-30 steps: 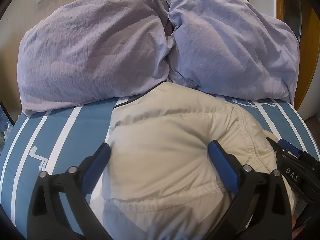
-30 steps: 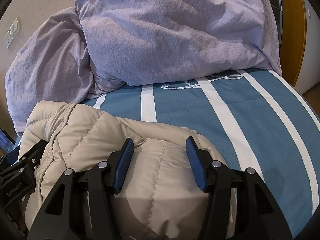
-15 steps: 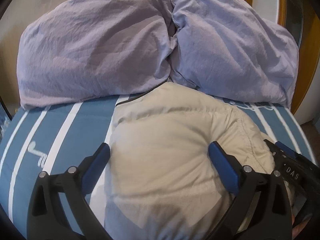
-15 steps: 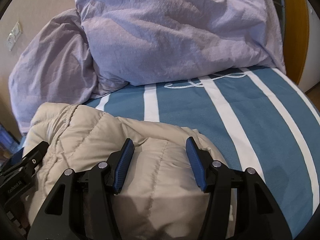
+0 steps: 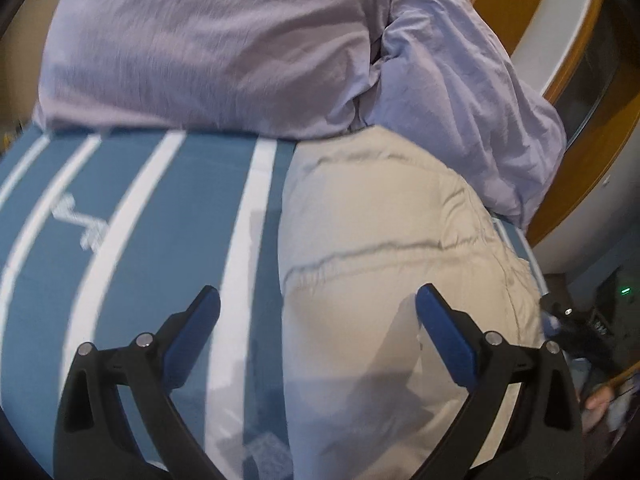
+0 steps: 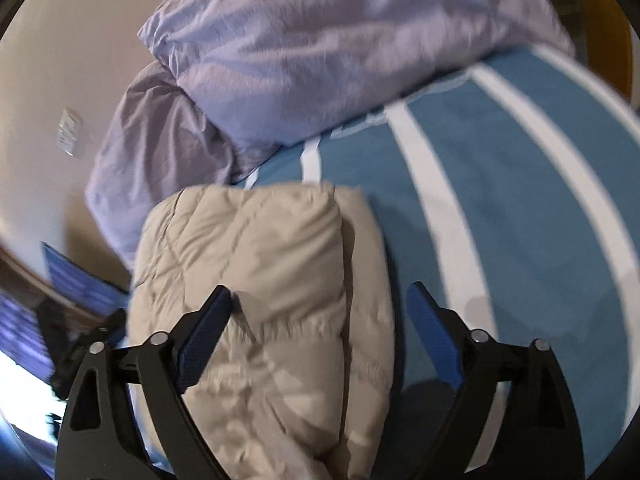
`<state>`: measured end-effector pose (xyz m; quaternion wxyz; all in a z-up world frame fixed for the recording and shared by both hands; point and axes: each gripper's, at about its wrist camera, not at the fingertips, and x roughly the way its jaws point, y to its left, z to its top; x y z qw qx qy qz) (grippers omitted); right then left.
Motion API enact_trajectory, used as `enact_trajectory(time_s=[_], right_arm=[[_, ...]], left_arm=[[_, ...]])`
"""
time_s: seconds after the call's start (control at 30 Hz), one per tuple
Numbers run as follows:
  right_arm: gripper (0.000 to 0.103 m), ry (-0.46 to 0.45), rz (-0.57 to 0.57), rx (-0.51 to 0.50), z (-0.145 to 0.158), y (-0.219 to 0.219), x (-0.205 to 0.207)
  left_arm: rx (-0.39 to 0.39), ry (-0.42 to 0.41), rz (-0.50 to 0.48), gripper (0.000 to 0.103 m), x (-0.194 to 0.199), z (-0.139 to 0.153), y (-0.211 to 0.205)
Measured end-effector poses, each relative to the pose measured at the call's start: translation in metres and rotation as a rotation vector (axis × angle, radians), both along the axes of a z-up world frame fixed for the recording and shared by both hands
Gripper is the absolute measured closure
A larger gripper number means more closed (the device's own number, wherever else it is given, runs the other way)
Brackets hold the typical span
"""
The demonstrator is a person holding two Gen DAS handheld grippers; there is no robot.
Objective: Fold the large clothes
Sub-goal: 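Lift and roll the jacket bundle over with both grippers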
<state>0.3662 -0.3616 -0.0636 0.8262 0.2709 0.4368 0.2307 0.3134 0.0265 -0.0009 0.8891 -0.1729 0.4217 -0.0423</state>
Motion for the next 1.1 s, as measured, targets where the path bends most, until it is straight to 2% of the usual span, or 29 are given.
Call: enact_trajectory(time_s=[0.1,0.3,0.63,0.93,1.0,1.1], right_arm=[[0.001,0.046,0.043,0.045,-0.012,0.003,0.001],[0.001,0.119,0.104,0.133,-0.031,0.012,0.008],[0.001,0.161,0.170,0.237,-0.044,0.020,0.016],[0.001,0.146,0.236,0.256,-0.040,0.035,0.021],[0.001,0.137,0.249,0.260,-0.039,0.037,0.020],[0.008,0.113,0.258,0.275,-0.036,0.040,0.019]], left_arm=[[-0.071,0.024,-0.015,0.005,-0.001,-0.008,0.006],[-0.182,0.059,-0.043,0.004,0.000,-0.022,0.007],[-0.413,0.103,-0.058,0.002,0.012,-0.048,0.011],[-0.481,0.093,-0.056,0.003,0.013,-0.052,0.013],[-0.490,0.087,-0.056,0.005,0.012,-0.052,0.015],[-0.503,0.070,-0.054,0.014,0.011,-0.048,0.018]])
